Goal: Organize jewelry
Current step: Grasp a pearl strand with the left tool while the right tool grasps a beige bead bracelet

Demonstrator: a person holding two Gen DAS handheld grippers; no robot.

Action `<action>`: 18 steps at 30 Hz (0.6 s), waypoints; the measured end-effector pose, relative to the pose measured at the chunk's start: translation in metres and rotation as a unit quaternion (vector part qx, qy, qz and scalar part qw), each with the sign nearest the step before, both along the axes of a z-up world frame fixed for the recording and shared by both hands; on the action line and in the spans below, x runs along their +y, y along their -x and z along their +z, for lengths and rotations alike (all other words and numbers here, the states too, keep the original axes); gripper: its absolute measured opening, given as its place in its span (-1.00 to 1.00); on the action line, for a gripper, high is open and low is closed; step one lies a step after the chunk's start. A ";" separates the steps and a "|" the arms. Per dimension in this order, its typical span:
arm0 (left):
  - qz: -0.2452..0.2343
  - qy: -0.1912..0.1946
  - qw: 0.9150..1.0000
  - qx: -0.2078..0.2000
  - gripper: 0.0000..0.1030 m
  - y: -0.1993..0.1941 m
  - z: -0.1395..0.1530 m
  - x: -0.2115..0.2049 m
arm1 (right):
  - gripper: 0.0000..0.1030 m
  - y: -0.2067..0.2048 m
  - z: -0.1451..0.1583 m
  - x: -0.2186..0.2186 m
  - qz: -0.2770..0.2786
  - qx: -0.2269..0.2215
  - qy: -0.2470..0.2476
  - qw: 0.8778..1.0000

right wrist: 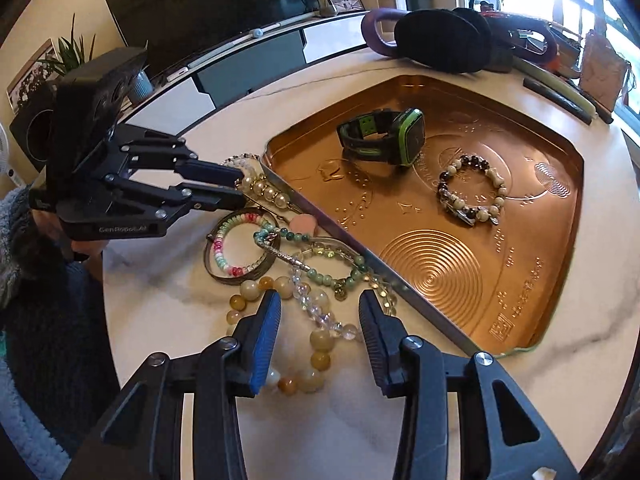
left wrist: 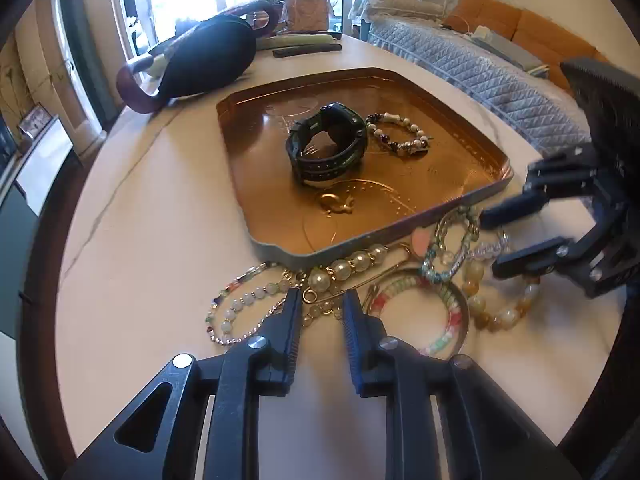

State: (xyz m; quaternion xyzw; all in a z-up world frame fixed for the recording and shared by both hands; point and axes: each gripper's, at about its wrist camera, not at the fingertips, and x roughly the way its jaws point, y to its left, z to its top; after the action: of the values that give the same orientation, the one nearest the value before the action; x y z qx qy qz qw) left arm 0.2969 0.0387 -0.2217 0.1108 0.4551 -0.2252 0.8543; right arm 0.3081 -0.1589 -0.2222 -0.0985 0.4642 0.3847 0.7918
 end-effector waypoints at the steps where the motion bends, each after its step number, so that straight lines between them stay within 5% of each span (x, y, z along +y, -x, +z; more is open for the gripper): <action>1: 0.001 0.000 1.000 -0.001 -0.60 -0.001 0.001 -0.001 | -0.50 0.001 0.000 0.001 0.002 -0.001 0.000 1.000; 3: -0.004 0.004 1.000 -0.001 -0.82 -0.001 0.004 -0.001 | -0.77 0.002 0.001 0.000 0.003 0.002 -0.009 1.000; 18: 0.028 0.034 0.998 -0.035 -0.90 0.011 0.038 0.014 | -0.78 0.009 0.039 -0.023 -0.055 -0.050 -0.078 0.994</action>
State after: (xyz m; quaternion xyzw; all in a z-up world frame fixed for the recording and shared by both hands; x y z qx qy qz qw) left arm 0.2863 0.0522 -0.1838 0.0770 0.4199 -0.2123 0.8791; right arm 0.2990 -0.1822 -0.1834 -0.0298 0.3972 0.3700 0.8393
